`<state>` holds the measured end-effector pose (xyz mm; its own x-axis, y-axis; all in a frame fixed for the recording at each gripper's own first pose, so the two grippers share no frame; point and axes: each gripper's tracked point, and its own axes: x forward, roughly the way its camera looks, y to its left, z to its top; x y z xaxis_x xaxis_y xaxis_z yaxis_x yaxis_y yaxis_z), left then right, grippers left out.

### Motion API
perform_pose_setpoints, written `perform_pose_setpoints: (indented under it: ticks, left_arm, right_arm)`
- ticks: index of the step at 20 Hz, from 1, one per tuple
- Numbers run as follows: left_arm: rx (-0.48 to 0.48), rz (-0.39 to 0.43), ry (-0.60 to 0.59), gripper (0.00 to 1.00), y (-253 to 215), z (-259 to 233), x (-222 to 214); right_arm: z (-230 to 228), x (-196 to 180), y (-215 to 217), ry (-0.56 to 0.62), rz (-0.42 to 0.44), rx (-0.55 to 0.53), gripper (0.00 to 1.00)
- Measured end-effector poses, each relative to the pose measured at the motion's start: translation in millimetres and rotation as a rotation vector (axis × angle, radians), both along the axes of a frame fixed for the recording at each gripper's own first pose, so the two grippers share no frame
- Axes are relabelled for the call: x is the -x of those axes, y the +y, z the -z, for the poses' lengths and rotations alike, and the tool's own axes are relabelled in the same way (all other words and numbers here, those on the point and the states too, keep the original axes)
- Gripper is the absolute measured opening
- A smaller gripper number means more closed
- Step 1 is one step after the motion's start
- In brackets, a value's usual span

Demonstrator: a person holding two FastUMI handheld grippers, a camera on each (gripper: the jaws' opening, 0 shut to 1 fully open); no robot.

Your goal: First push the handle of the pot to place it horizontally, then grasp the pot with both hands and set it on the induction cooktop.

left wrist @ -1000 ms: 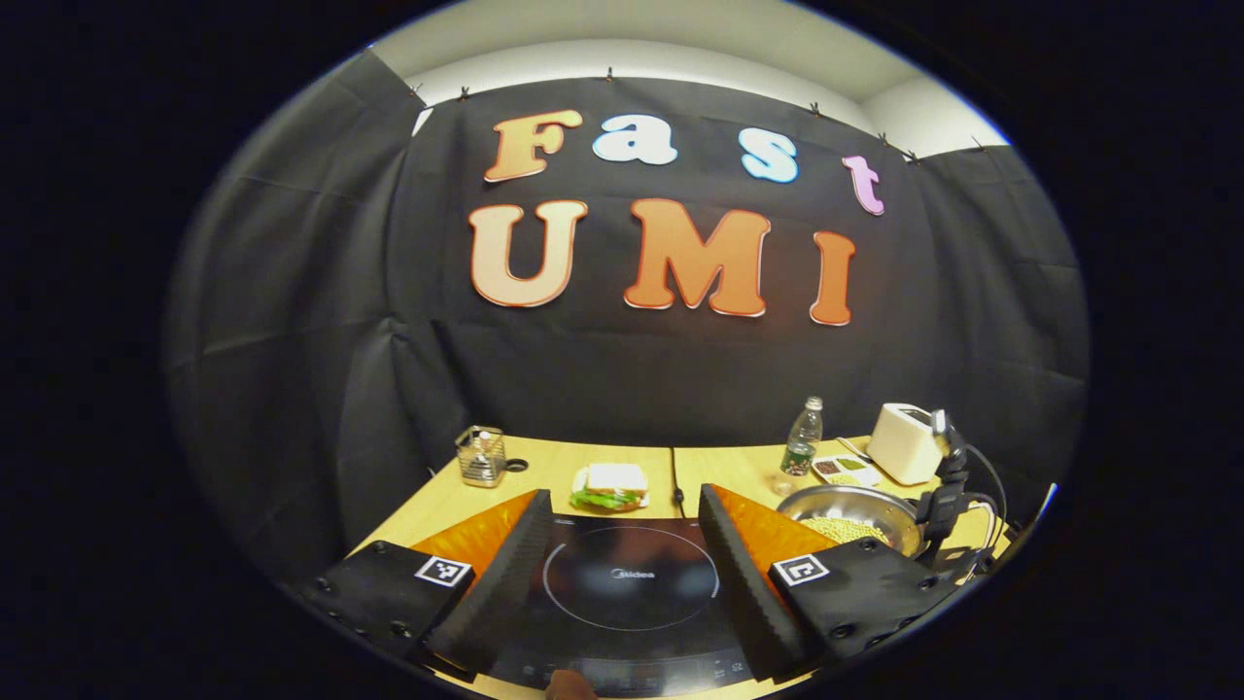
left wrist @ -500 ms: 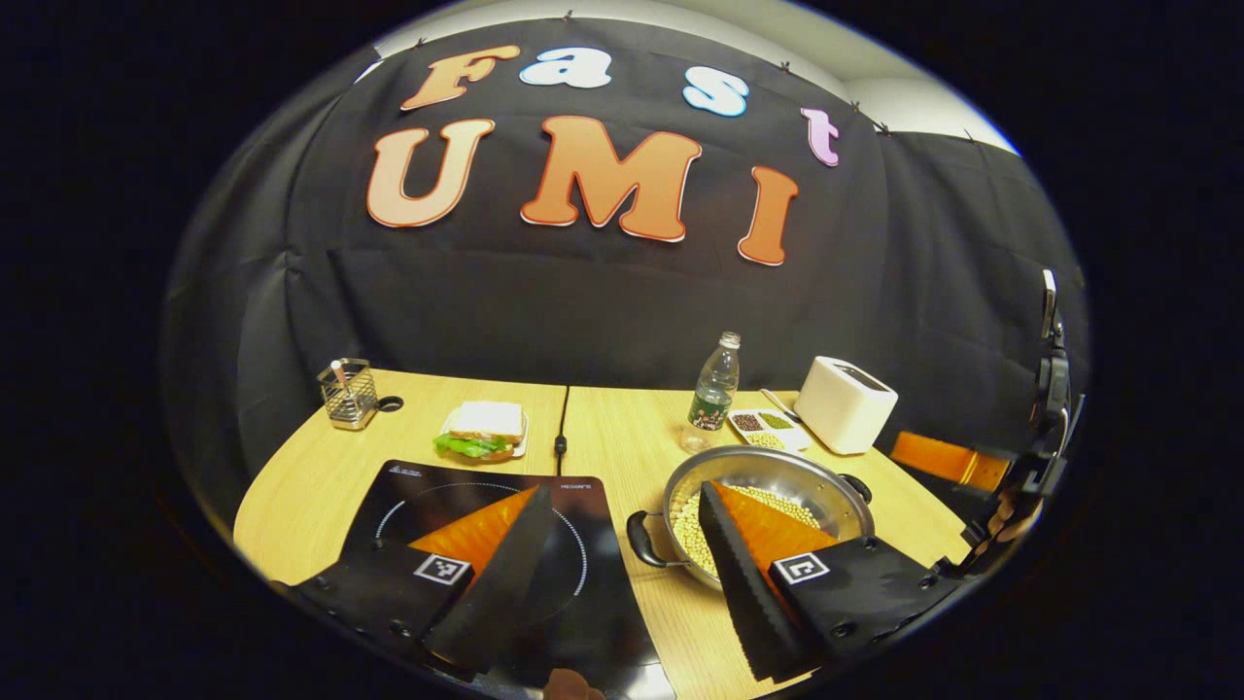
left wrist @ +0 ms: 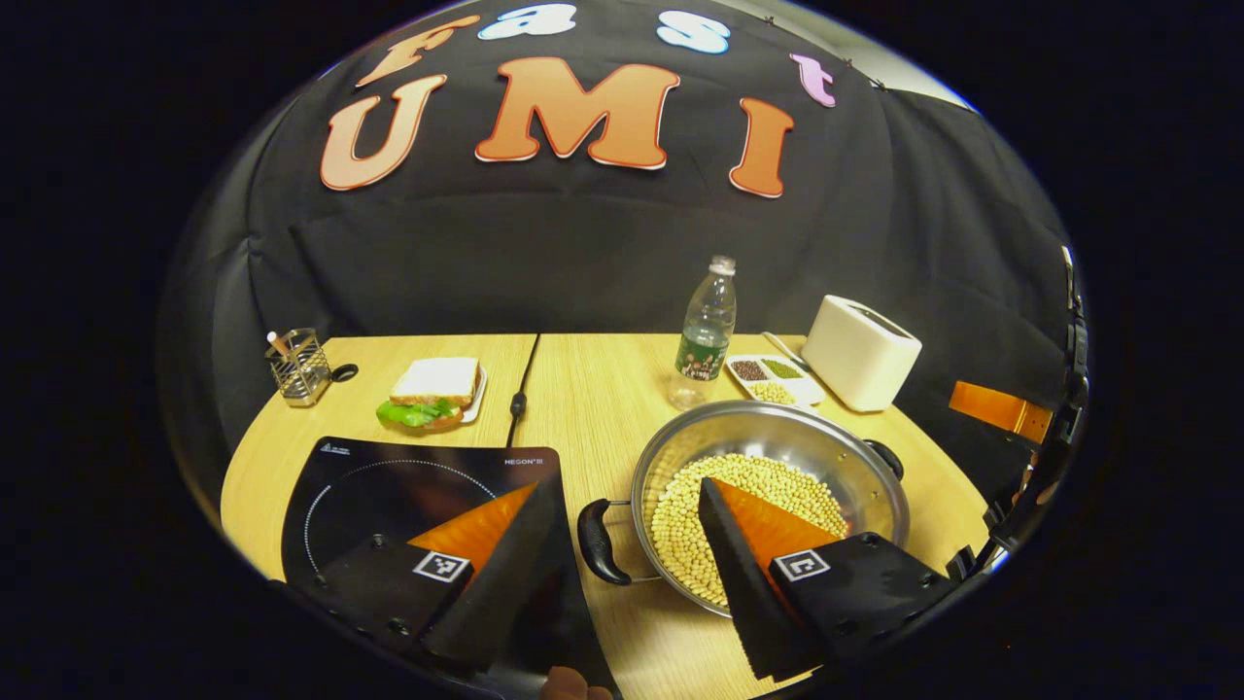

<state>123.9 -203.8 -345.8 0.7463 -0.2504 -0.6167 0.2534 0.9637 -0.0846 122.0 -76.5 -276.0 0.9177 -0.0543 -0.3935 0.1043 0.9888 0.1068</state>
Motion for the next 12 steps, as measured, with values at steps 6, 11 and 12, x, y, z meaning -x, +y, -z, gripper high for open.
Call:
perform_pose_setpoints:
  ticks: [6, 11, 12]
  left_arm:
    - [-0.016, 0.003, 0.073, 0.98, -8.0, 29.4, -1.3]
    - [-0.024, -0.006, 0.107, 0.99, -10.0, 42.3, -2.8]
    - [-0.019, -0.013, 0.119, 0.99, -10.6, 47.0, -3.6]
  right_arm:
    - [47.5, -15.6, 7.0, 0.121, -0.043, 0.019, 0.95]
    - [90.2, -26.4, 9.5, 0.244, -0.059, 0.045, 0.96]
    - [99.7, -27.4, 10.5, 0.271, -0.060, 0.046, 0.96]
